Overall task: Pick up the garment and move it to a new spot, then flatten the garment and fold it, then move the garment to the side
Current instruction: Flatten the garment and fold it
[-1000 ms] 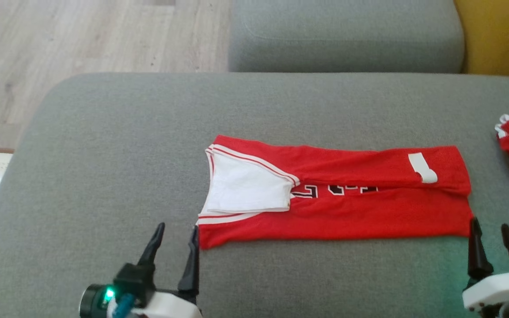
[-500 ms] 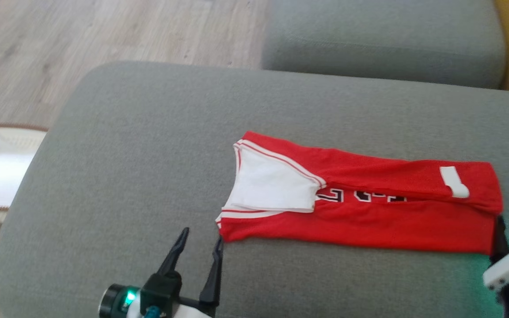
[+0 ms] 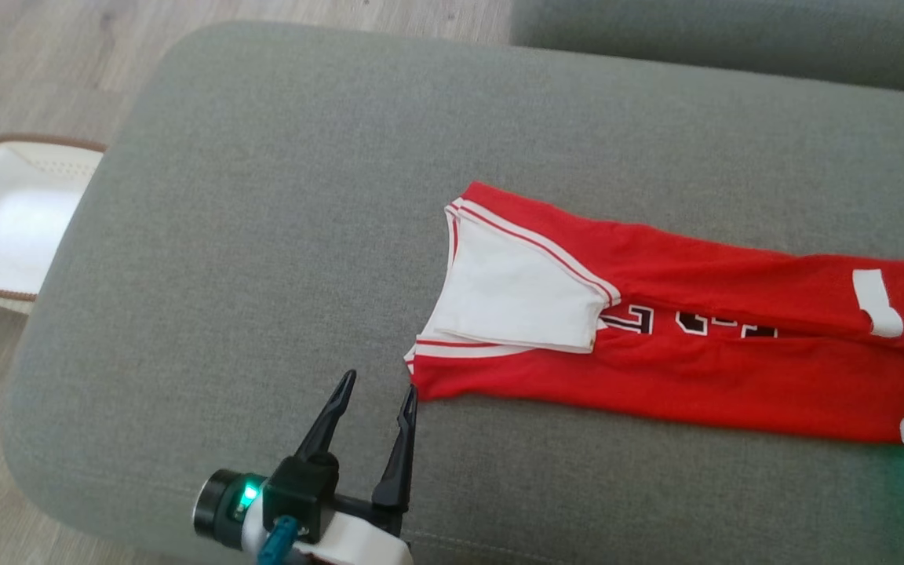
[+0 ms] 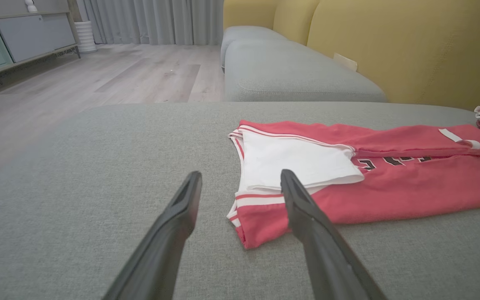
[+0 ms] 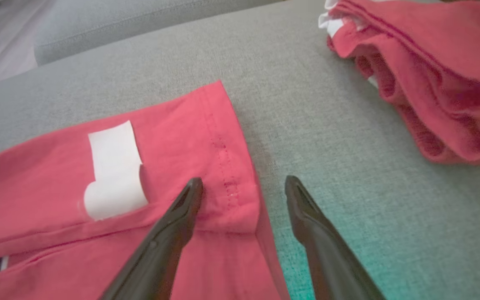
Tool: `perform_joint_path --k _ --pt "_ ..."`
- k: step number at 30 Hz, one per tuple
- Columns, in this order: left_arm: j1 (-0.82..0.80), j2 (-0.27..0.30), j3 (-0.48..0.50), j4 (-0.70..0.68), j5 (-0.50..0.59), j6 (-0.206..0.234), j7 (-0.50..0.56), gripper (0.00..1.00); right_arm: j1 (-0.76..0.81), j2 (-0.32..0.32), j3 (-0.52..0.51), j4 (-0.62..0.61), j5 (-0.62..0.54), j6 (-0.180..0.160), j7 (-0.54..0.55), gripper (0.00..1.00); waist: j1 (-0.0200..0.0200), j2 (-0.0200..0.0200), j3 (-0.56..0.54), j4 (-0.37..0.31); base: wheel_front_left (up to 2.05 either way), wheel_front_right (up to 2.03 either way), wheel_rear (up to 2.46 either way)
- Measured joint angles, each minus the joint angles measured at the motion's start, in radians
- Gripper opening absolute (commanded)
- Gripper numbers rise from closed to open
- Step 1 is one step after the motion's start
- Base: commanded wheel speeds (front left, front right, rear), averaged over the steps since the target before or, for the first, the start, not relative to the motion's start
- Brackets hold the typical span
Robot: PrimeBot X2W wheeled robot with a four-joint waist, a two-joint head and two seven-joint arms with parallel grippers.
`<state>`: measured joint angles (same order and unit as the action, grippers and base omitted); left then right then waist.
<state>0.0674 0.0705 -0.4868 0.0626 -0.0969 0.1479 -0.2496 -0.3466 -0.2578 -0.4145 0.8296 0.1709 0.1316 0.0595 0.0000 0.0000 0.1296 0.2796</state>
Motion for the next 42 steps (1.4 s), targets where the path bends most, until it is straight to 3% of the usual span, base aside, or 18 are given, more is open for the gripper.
perform_joint_path --k 5,6,10,18,27,31,36,42 --pt "-0.014 -0.007 0.000 0.000 0.008 -0.002 0.000 1.00 -0.034 0.002 0.002 0.037 -0.023 0.000 0.045 1.00 0.0000 0.0000 0.027 -0.013 0.00 0.00 0.00" --pt "-0.018 -0.007 0.001 0.000 0.008 -0.001 0.000 1.00 -0.044 0.002 0.009 0.040 -0.023 0.000 0.060 0.90 0.0000 0.0000 0.030 -0.018 0.00 0.00 0.00" --pt "-0.032 -0.009 0.002 -0.001 0.010 -0.001 0.000 1.00 -0.065 0.006 0.052 0.032 0.004 0.000 0.092 0.00 0.0000 0.0000 0.040 -0.039 0.00 0.00 0.00" --pt "-0.033 -0.010 0.014 0.000 0.016 0.000 0.000 1.00 -0.053 -0.014 0.130 -0.015 0.023 0.000 0.071 0.00 0.0000 0.0000 0.045 -0.096 0.00 0.00 0.00" --pt "-0.044 -0.012 0.030 0.007 0.034 -0.017 0.000 1.00 -0.056 -0.162 0.157 -0.116 -0.005 0.000 0.100 0.00 0.0000 0.0000 0.038 -0.175 0.00 0.00 0.00" --pt "-0.043 -0.012 0.039 0.009 0.037 -0.025 0.000 1.00 -0.067 -0.190 0.191 -0.180 -0.001 0.000 0.137 0.00 0.0000 0.0000 0.031 -0.197 0.00 0.00 0.00" --pt "-0.044 -0.012 0.041 0.023 0.041 -0.026 0.000 1.00 -0.078 -0.178 0.254 -0.355 0.036 0.000 0.217 0.00 0.0000 0.0000 0.012 -0.212 0.00 0.00 0.00" --pt "-0.045 -0.012 0.027 0.039 0.041 -0.035 0.000 1.00 -0.039 -0.059 0.275 -0.599 0.048 0.000 0.327 0.00 0.0000 0.0000 -0.008 -0.186 0.00 0.00 0.00"
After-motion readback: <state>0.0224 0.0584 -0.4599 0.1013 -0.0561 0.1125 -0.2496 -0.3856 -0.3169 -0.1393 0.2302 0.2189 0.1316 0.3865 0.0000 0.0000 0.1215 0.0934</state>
